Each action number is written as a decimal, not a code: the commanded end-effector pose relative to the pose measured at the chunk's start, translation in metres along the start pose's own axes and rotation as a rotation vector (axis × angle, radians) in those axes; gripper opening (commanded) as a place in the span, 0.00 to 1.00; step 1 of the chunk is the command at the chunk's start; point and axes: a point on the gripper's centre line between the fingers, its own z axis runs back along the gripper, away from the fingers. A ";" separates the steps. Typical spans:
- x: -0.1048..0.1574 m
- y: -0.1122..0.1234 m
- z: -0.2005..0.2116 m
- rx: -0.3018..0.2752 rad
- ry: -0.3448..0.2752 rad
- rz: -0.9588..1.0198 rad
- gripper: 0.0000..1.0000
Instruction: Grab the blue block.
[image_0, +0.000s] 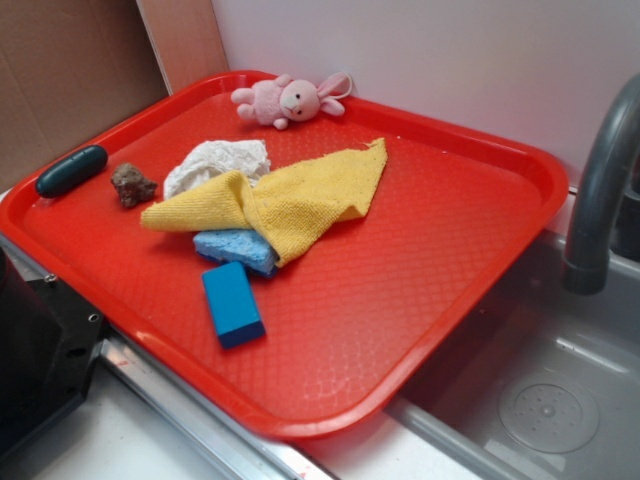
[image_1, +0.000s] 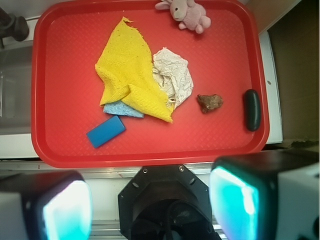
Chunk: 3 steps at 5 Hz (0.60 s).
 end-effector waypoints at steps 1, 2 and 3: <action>0.000 0.000 0.000 0.000 0.000 0.000 1.00; -0.016 -0.027 -0.045 0.183 0.046 0.232 1.00; -0.015 -0.054 -0.072 0.143 0.014 0.486 1.00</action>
